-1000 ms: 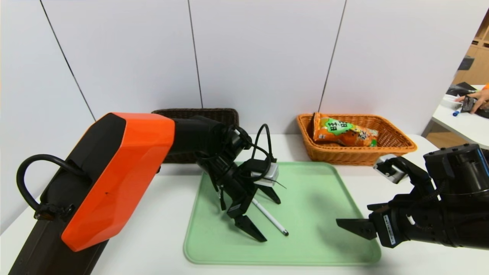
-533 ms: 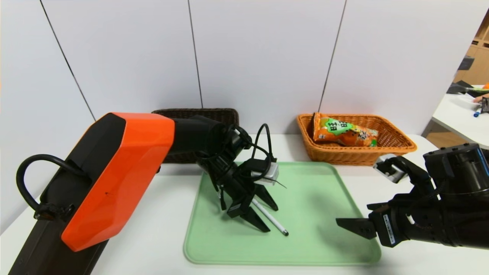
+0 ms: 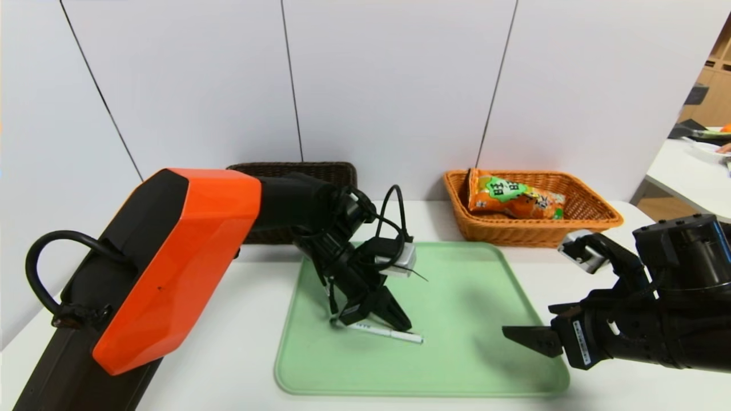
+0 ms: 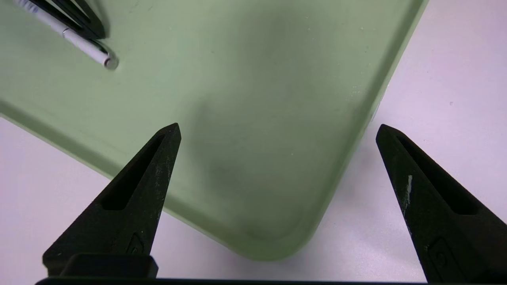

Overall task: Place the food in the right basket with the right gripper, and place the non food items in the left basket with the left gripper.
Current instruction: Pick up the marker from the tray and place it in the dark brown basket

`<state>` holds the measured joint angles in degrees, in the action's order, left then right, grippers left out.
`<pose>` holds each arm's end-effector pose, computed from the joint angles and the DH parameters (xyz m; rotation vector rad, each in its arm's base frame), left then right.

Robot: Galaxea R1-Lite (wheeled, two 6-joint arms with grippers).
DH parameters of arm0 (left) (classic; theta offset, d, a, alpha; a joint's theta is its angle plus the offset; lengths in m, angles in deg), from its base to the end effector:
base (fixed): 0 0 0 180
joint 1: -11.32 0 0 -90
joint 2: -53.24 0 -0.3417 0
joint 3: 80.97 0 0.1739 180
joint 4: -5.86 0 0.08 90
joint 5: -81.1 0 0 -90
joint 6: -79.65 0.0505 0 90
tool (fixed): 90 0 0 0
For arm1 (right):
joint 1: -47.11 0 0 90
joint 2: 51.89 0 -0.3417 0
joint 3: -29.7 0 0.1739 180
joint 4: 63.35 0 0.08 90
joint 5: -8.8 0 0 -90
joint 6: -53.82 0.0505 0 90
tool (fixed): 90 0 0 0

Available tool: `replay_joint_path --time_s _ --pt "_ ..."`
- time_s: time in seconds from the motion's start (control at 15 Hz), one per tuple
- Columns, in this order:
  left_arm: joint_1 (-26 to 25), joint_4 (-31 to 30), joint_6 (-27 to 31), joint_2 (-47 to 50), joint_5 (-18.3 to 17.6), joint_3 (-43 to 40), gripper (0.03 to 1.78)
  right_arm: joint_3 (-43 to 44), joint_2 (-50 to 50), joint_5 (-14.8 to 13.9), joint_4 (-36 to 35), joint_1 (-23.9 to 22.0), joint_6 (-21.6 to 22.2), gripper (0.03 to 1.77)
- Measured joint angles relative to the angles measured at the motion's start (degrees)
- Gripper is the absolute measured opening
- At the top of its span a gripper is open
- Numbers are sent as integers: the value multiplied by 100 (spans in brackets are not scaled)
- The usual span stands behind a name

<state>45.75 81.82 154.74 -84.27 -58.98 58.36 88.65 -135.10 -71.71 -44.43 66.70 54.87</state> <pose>0.3546 -0.2901 0.1282 0.7074 0.3516 -1.8938 0.1977 0.0792 0.1790 -0.0500 0.7628 0.4761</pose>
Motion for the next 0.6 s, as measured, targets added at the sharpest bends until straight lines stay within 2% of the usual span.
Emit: replay_joint_path --time_s 0.6 --pt "-9 1 -83 156 -50 2 5 4 13 0 0 26 2 170"
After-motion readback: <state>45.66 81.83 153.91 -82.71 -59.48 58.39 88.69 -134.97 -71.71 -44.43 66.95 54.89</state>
